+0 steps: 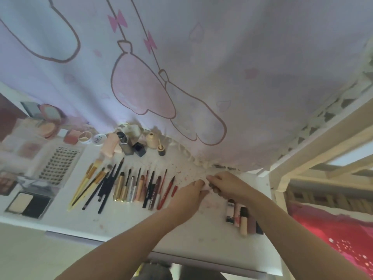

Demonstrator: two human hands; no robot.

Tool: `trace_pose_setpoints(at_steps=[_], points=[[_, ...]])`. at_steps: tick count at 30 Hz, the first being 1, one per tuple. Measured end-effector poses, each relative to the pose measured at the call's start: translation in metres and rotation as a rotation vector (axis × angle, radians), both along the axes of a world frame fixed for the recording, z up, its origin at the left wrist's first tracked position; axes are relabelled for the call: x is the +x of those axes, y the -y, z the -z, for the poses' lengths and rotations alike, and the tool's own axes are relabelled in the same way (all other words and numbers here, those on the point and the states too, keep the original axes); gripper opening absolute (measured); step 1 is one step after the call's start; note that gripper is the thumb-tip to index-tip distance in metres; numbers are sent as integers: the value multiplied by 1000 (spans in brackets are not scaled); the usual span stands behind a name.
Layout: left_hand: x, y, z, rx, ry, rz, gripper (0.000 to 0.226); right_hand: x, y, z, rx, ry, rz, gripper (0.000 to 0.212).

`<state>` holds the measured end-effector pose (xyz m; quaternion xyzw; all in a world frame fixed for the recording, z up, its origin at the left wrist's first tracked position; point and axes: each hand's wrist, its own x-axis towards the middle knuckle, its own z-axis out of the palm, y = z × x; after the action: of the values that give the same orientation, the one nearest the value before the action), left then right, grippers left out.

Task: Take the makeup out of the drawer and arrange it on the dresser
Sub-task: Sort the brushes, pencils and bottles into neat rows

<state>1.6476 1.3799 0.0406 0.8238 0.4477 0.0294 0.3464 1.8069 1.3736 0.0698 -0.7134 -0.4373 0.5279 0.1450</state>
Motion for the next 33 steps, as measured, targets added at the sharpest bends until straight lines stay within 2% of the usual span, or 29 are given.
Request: trace_pose_setpoints(at_steps=[6, 8, 11, 12, 15, 17, 20, 23, 25, 28, 29, 33], points=[[-35, -15, -26, -55, 137, 22, 23, -22, 7, -20, 232, -82, -129, 16], [-46, -17, -30, -58, 159, 38, 14, -28, 8, -29, 185, -84, -147, 17], [-59, -20, -35, -44, 157, 62, 14, -36, 7, -42, 68, 5, -194, 46], [-62, -21, -36, -42, 159, 71, 16, -38, 7, -44, 65, 8, -205, 47], [-72, -22, -38, -20, 126, 75, 17, -40, 11, -48, 71, -116, -177, 24], [-77, -22, -39, 12, 80, 70, 16, -43, 13, -52, 9, -194, -142, 27], [-80, -24, -40, 36, 69, 103, 15, -52, 11, -53, -31, -98, -134, 43], [-82, -27, -41, 45, 79, 114, 19, -54, 8, -52, 39, -103, -125, 26], [-83, -28, -40, 67, 75, 107, 24, -53, 8, -54, 25, -159, -76, 23], [-80, -29, -38, 105, 60, 101, 28, -52, 6, -57, -68, -160, 28, 42], [-79, -29, -37, 110, 51, 105, 28, -51, 6, -57, -73, -151, 29, 43], [-77, -30, -36, 95, 36, 118, 27, -39, 9, -59, -37, -268, 41, 21]])
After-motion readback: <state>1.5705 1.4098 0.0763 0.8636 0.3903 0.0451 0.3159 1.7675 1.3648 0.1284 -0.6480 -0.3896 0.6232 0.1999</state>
